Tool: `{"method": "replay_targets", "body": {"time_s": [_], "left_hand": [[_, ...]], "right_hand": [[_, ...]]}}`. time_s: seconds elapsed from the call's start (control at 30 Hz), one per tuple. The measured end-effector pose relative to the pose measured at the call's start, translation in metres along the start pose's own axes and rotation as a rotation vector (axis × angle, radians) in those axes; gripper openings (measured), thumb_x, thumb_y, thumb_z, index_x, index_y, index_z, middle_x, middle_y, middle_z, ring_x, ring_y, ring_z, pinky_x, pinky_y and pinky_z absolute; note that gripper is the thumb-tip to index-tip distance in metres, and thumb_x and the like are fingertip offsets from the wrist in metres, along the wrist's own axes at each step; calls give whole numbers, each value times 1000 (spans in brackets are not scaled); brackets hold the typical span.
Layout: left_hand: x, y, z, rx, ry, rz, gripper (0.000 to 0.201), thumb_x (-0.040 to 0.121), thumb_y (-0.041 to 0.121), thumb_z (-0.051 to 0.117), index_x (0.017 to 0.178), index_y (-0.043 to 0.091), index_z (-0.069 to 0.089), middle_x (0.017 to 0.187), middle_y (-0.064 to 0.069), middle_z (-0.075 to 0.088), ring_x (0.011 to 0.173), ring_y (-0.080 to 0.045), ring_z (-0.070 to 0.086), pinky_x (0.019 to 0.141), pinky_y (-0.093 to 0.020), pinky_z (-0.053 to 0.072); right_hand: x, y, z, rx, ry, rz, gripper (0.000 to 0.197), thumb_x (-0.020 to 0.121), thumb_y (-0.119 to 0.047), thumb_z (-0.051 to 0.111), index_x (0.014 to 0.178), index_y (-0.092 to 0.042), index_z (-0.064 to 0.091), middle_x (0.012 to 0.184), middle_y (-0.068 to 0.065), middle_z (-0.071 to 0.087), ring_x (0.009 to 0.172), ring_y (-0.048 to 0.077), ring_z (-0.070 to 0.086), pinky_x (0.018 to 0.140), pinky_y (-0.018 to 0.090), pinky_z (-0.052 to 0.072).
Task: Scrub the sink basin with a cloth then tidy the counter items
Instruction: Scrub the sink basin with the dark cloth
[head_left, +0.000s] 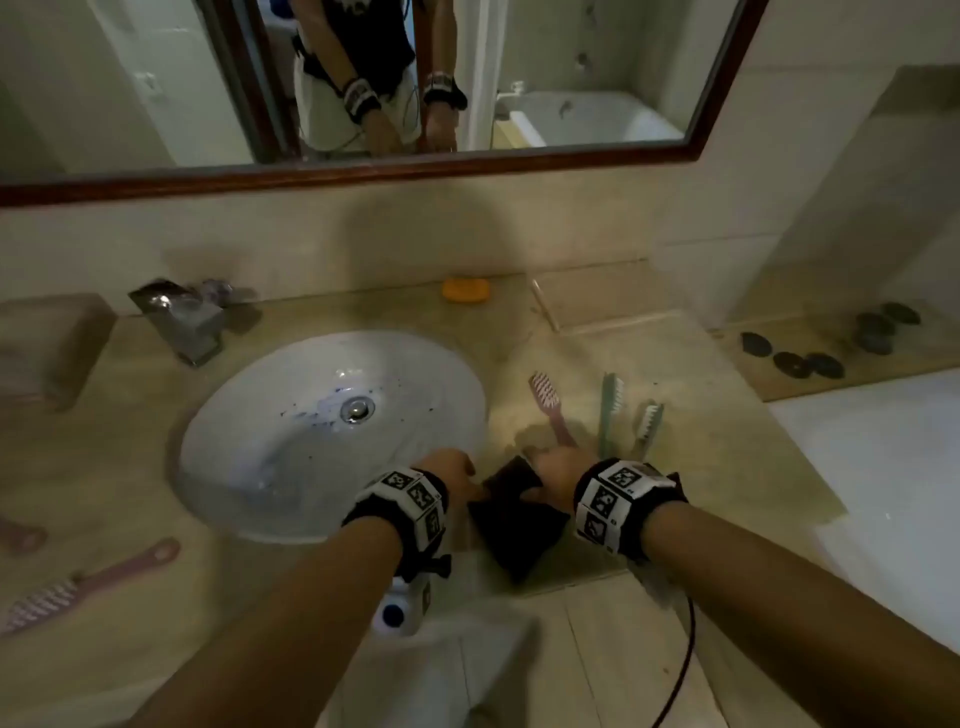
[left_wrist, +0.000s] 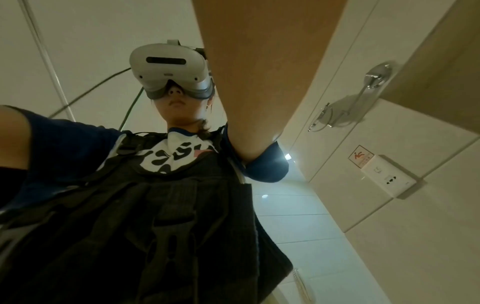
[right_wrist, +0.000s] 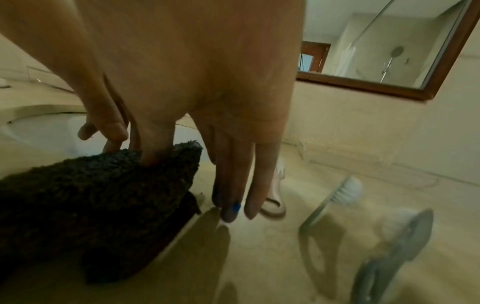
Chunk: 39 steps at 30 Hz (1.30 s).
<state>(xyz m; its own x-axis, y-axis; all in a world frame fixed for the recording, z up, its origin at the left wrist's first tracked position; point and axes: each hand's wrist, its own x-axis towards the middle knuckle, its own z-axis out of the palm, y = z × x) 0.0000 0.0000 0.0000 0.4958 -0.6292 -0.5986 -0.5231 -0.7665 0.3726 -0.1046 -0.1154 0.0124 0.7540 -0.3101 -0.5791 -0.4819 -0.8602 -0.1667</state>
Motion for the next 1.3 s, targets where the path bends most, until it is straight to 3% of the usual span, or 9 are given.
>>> {"method": "replay_targets", "body": {"time_s": [0.17,0.37,0.5,0.57,0.67,0.87,1.03,1.2,1.3], "left_hand": [[8,5,5,18,-81,-23,46,88,30,64,126,5,59,129,-14,60,120,-29,56,98,-32,45],[9,-4,1,-79,-179,-63,41,83,27,70,117,5,66,104,-10,63,97,-23,60,79,-27,46],[5,-27,-10,-351,-165,-34,26,83,18,70,107,9,64,99,-4,59,95,-19,58,92,-30,51],[0,-40,-21,-604,-162,-39,9,86,8,65,88,11,57,91,-3,58,82,-17,61,80,-27,58],[-6,-55,-41,-830,-73,-61,19,89,3,61,78,14,50,83,-5,58,69,-17,61,60,-22,58],[-9,-110,-91,-964,141,-119,10,90,7,61,83,10,53,79,-8,60,68,-19,63,61,-27,59],[-11,-151,-130,-1142,118,-143,7,93,6,56,86,7,54,85,-13,60,74,-26,63,83,-42,56],[-10,-192,-164,-1258,78,-164,14,92,5,56,104,-3,54,93,-19,60,74,-26,63,78,-39,56],[-9,-212,-174,-1301,48,-171,19,92,5,57,107,-5,53,90,-18,61,75,-26,63,70,-34,60]], "right_hand": [[11,4,3,154,-41,5,32,92,-21,56,122,-12,58,125,8,63,115,25,58,96,29,44],[22,-3,-3,189,-112,28,50,86,-18,65,132,-5,48,133,13,54,122,28,52,98,32,44],[29,-9,-24,265,-93,-40,58,80,-16,72,132,-10,48,127,12,59,114,27,58,82,27,46],[35,-16,-38,330,-40,-64,57,78,-16,73,131,-14,50,122,11,62,106,24,60,76,24,45],[41,-36,-60,417,56,-106,54,81,-14,71,131,-15,49,120,11,62,104,23,60,79,29,50],[61,-101,-73,348,309,-263,81,71,-38,79,137,-16,38,138,6,48,124,21,50,102,36,46],[81,-160,-62,252,164,-342,98,66,-44,80,143,-22,23,157,-1,13,140,21,28,114,36,34],[118,-210,-70,413,152,-263,78,70,-25,79,132,-29,31,138,3,38,113,22,52,84,29,52],[131,-228,-68,405,195,-269,65,71,-23,76,122,-33,37,129,2,48,108,22,55,92,39,53]]}}
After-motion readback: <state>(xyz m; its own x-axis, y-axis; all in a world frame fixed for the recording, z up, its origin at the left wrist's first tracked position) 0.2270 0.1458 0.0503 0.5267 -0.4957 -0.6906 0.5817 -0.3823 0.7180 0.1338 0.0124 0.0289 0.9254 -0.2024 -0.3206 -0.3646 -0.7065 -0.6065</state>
